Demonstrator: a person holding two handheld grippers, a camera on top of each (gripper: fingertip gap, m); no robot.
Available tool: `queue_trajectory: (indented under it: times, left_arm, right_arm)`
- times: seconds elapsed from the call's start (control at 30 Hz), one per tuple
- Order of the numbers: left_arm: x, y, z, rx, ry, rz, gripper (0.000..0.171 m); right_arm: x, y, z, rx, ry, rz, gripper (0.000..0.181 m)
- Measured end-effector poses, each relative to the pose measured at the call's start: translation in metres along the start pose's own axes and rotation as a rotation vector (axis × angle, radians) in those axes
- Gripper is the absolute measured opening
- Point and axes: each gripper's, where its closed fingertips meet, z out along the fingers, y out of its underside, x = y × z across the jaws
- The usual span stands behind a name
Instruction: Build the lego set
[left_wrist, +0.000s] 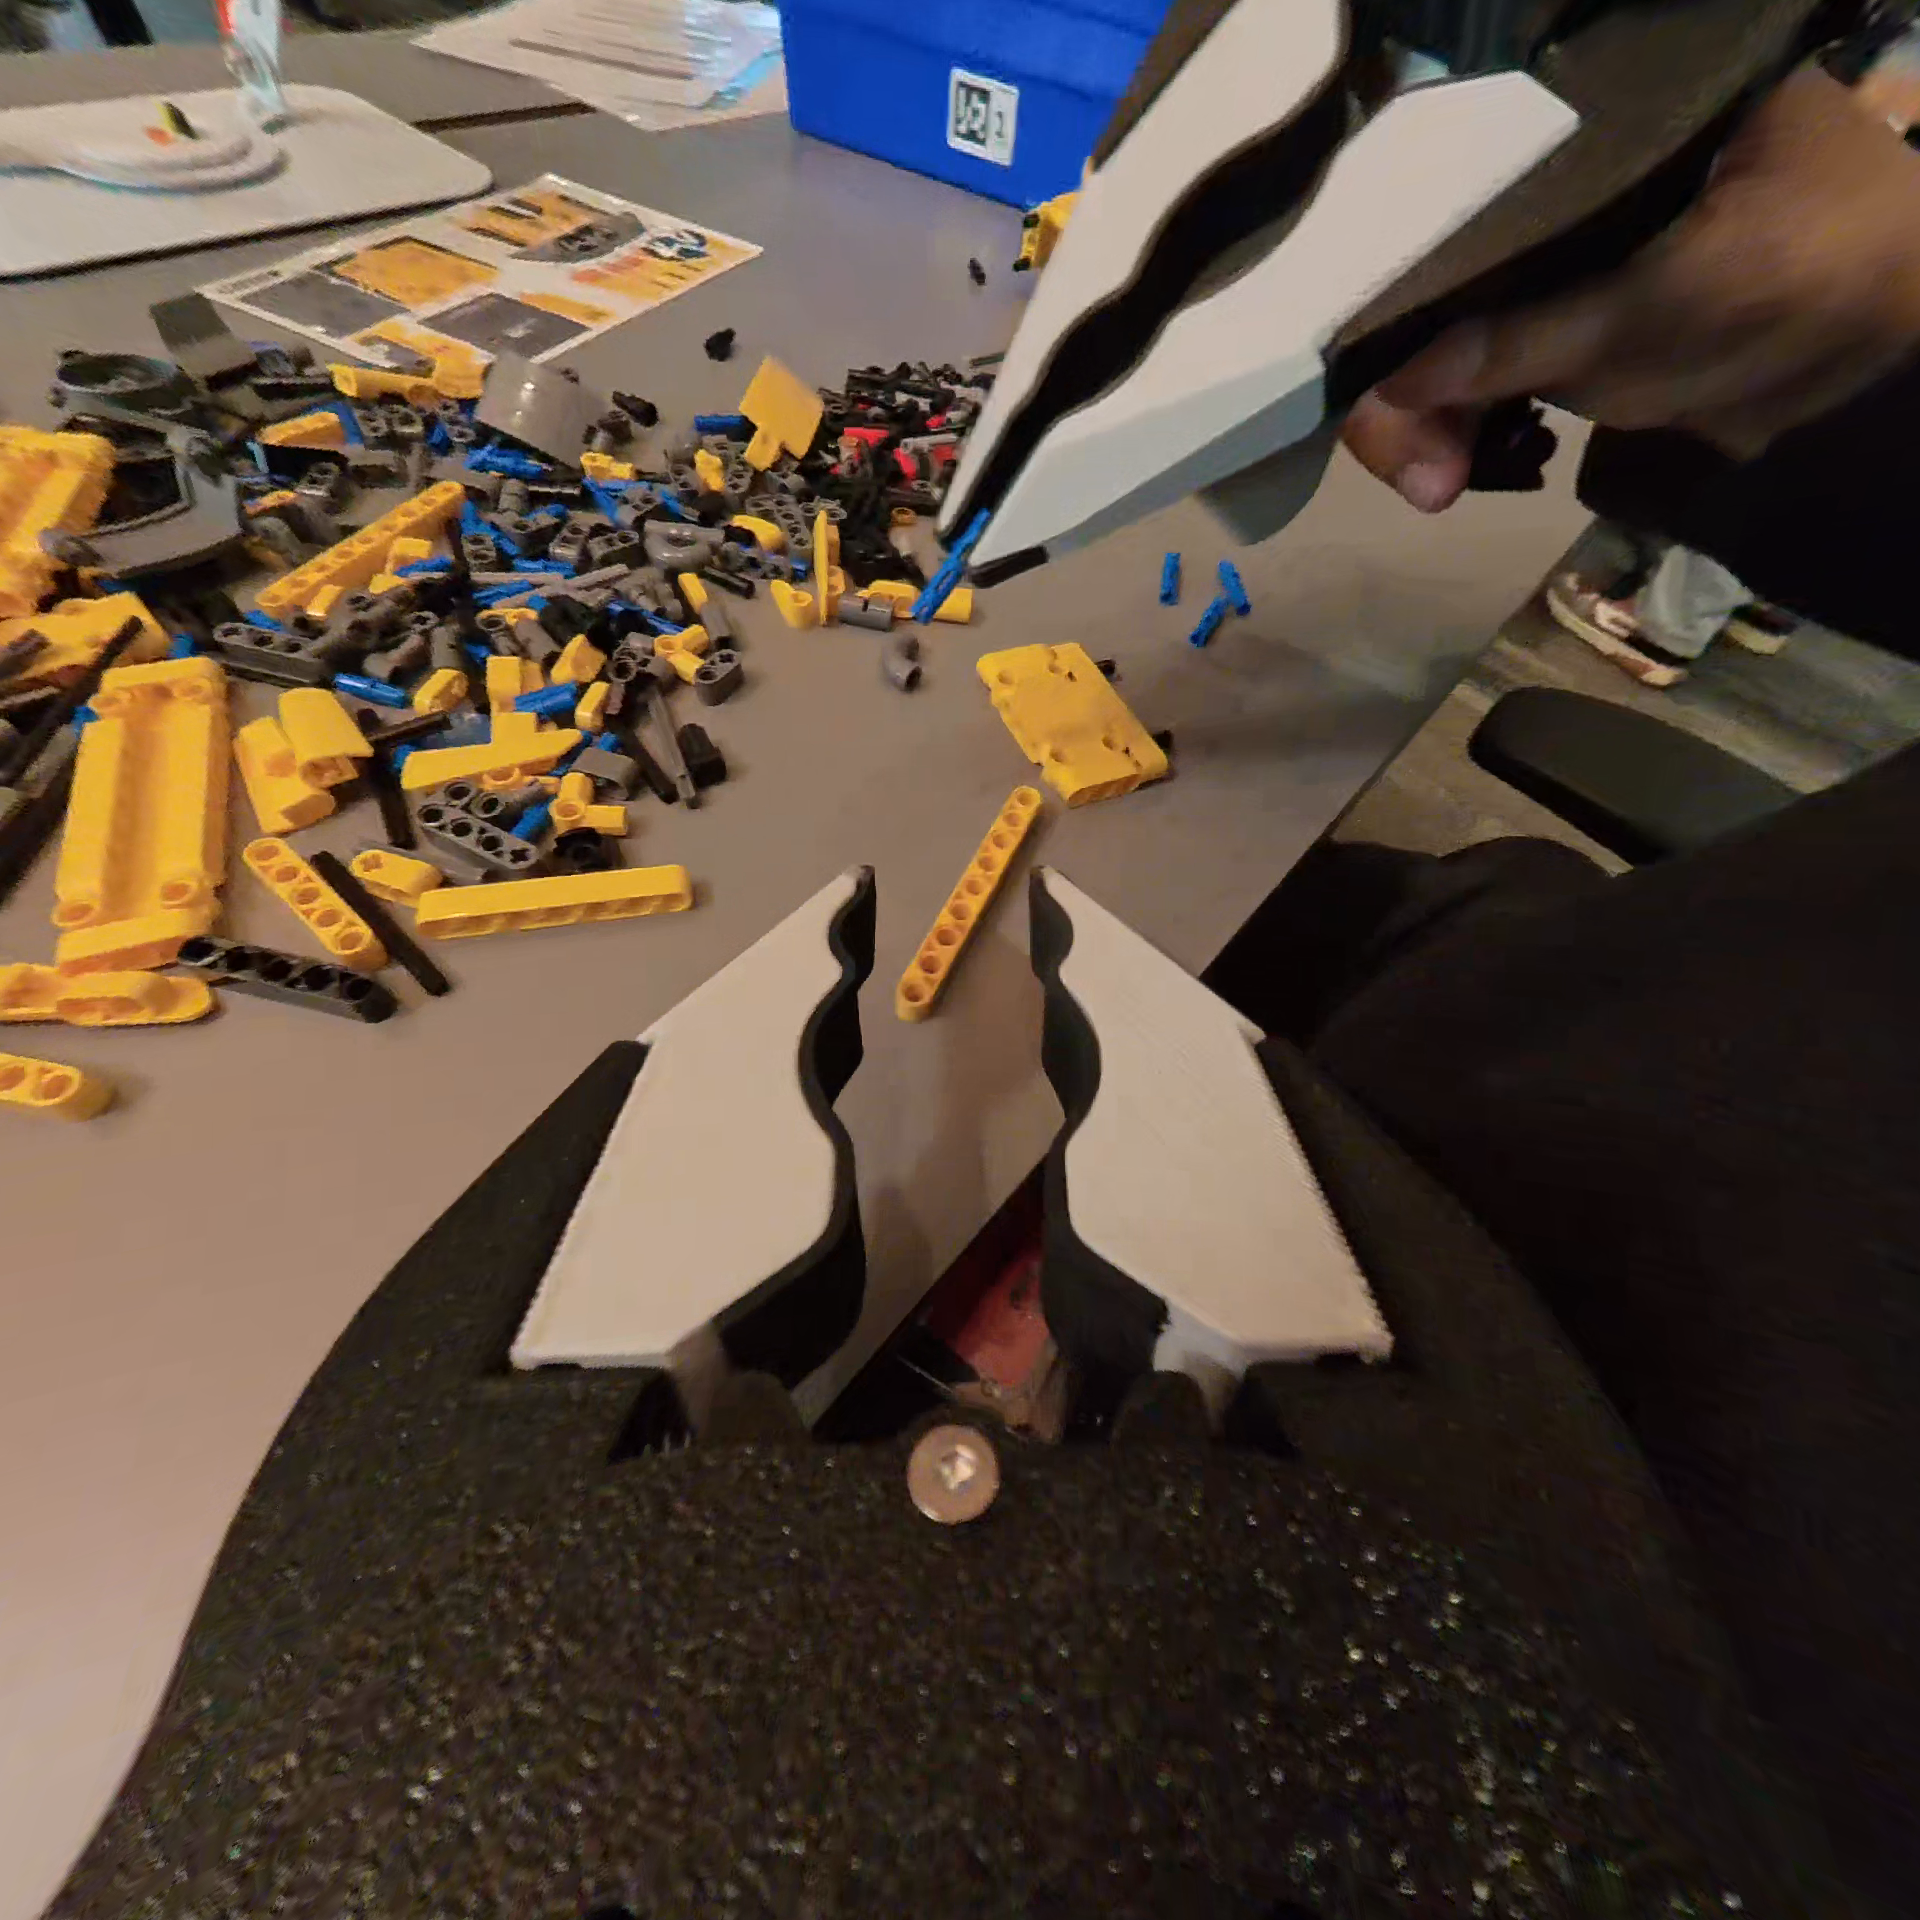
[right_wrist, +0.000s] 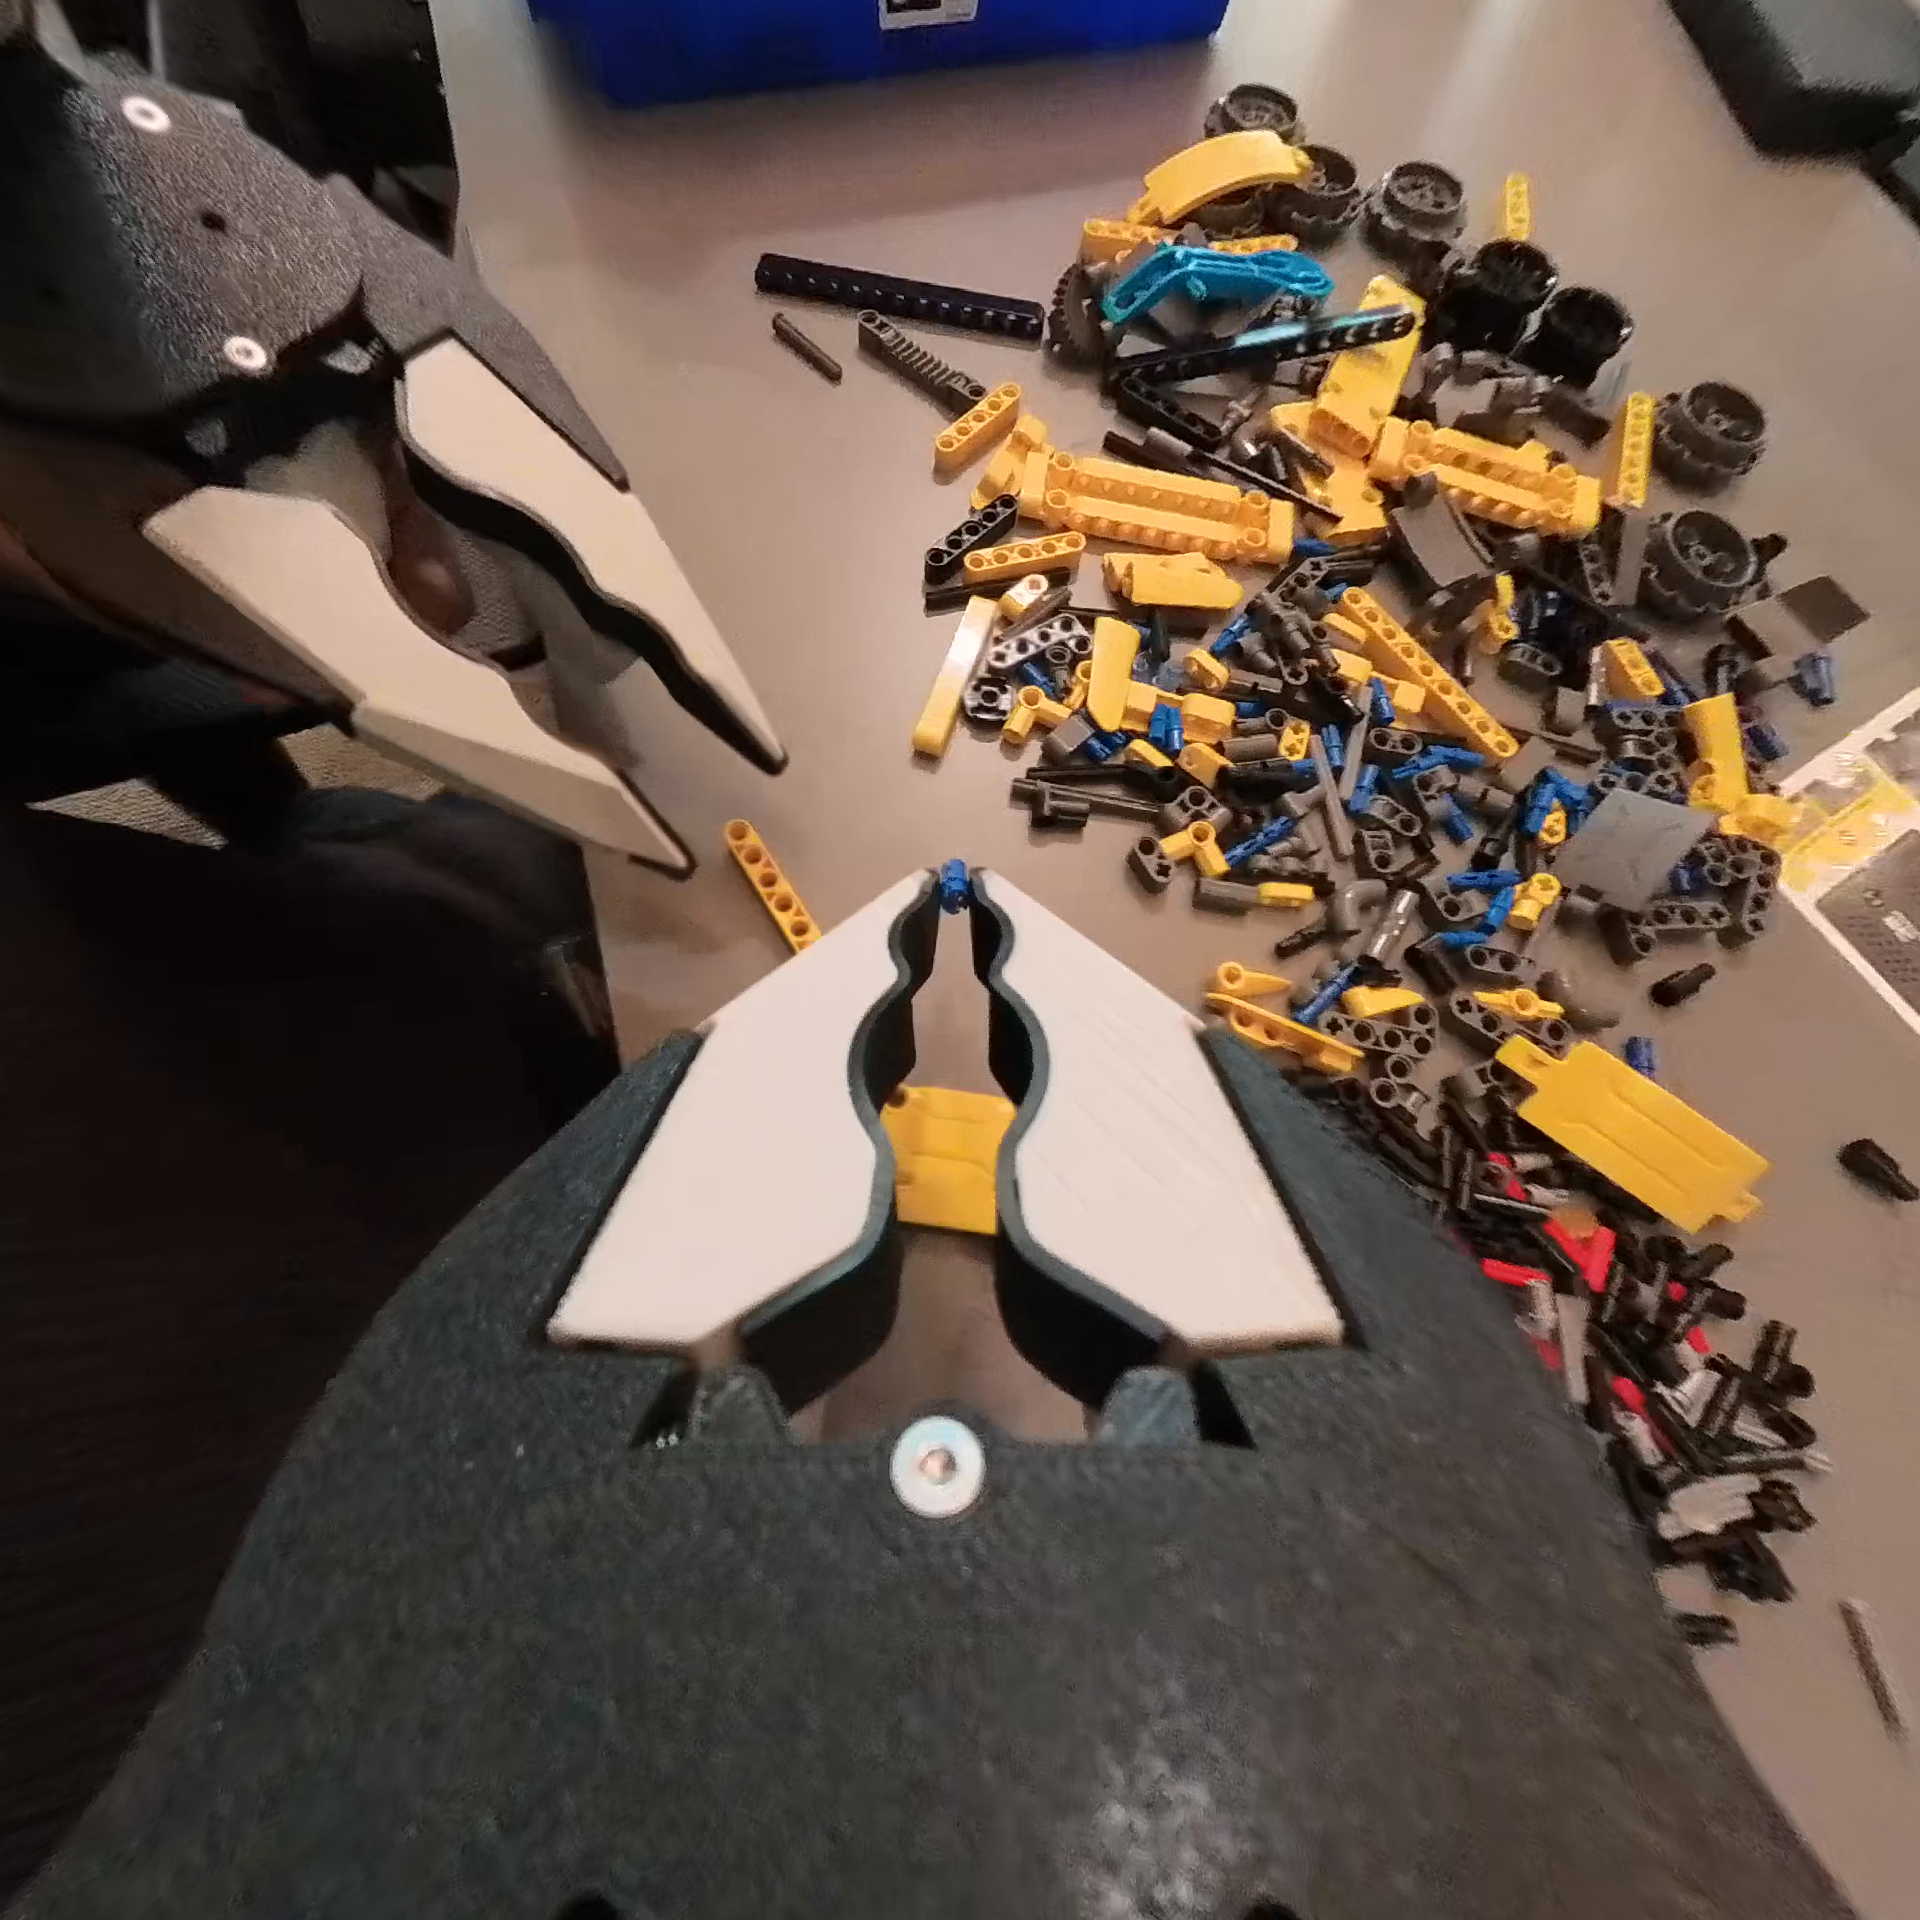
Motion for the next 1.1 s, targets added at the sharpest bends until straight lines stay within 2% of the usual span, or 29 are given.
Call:
queue_trajectory:
  times: [0.23, 0.33, 0.37, 0.63, 0.77, 0.83, 1.1]
  left_arm:
    - [-0.003, 0.012, 0.007, -0.029, 0.003, -0.016, 0.029]
    - [0.0, 0.012, 0.007, -0.019, 0.013, -0.011, 0.012]
    - [0.001, 0.012, 0.007, -0.02, 0.017, -0.003, 0.012]
    - [-0.004, 0.013, 0.006, -0.031, -0.065, 0.102, 0.013]
    - [-0.009, 0.019, 0.013, -0.104, -0.099, 0.127, 0.018]
    - [-0.006, 0.021, 0.013, -0.118, -0.081, 0.136, 0.022]
    - [0.014, 0.023, 0.004, -0.118, 0.085, 0.073, 0.021]
  right_arm:
    - [-0.029, 0.002, 0.017, -0.132, -0.113, -0.051, 0.006]
    - [-0.037, 0.006, 0.023, -0.192, -0.15, -0.071, 0.005]
    - [-0.039, 0.007, 0.024, -0.213, -0.163, -0.073, 0.005]
    - [-0.04, 0.021, 0.034, -0.361, -0.2, -0.107, 0.005]
    - [-0.041, 0.023, 0.037, -0.409, -0.228, -0.119, 0.005]
    - [-0.04, 0.024, 0.037, -0.432, -0.234, -0.122, 0.005]
    - [-0.04, 0.025, 0.035, -0.492, -0.24, -0.161, 0.004]
